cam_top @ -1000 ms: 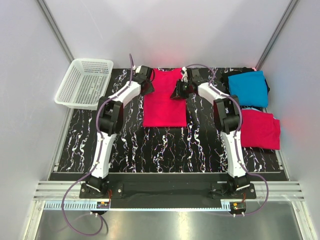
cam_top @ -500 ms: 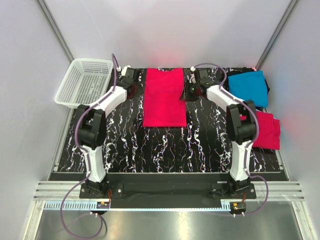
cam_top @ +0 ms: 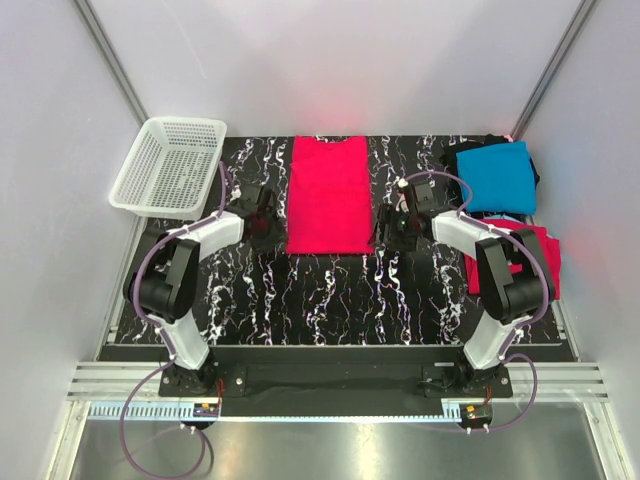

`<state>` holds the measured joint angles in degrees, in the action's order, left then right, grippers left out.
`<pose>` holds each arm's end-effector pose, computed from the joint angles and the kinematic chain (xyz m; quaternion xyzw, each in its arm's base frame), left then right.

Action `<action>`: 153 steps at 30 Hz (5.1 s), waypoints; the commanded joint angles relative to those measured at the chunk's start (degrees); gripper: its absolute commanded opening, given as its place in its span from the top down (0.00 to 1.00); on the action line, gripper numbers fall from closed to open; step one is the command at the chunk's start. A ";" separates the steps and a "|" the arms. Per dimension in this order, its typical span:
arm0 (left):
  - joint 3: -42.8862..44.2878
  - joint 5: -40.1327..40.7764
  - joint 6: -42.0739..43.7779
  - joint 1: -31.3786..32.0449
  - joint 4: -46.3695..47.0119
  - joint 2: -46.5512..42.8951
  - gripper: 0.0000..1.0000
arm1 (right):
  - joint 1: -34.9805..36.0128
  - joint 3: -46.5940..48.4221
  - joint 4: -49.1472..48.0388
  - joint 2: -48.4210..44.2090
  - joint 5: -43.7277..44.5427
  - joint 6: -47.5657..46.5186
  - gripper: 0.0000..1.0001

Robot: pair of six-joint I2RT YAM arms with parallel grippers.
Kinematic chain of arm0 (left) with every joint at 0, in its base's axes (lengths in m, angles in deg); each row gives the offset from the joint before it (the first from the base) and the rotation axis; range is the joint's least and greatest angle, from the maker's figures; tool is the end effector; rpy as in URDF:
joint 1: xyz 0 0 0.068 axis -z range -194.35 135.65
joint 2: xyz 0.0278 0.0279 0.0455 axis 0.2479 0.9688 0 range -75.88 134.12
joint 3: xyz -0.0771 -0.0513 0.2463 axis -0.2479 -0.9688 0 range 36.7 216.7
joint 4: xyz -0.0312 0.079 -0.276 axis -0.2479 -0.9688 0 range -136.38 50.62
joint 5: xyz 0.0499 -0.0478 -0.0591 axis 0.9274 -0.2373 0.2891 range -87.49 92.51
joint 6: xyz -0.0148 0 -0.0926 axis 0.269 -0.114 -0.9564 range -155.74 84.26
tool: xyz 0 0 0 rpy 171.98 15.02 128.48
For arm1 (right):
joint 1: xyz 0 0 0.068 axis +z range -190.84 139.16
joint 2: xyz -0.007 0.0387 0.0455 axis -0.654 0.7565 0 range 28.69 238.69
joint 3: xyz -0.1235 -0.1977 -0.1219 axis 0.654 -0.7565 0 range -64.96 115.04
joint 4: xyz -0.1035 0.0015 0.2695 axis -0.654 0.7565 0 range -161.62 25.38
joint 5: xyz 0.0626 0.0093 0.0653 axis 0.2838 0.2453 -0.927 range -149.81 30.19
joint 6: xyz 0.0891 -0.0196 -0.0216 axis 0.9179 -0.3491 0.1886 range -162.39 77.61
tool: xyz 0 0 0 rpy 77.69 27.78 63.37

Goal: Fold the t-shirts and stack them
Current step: Fold the tshirt

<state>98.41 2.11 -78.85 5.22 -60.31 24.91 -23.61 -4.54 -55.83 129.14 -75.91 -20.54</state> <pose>0.3742 -0.1337 0.0995 -0.1961 0.9458 -0.1375 0.2193 0.3766 0.1413 0.1045 -0.0030 0.9473 0.2234 0.2295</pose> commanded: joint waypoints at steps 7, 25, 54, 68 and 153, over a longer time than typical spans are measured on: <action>-2.74 -7.24 -2.41 0.82 6.78 -3.59 0.45 | -0.10 -3.91 -10.33 -2.01 -7.19 4.17 0.32; -2.12 -7.59 -4.70 0.82 3.17 0.72 0.49 | -0.09 -4.61 -13.86 2.74 -9.83 6.37 0.41; -3.52 -8.04 -2.68 1.17 5.20 -0.24 1.00 | 0.17 -6.45 -14.12 1.61 -12.99 7.07 1.00; -17.94 -6.98 -2.76 4.76 3.79 -15.43 1.00 | 2.54 -18.14 -7.88 -15.26 -13.17 6.80 1.00; 36.18 10.51 4.44 10.66 -11.33 10.83 1.00 | -1.59 28.51 13.83 6.51 14.34 -2.86 1.00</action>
<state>129.53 13.89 -76.49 16.56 -73.36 35.03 -24.03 19.51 -39.28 134.10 -61.46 -21.57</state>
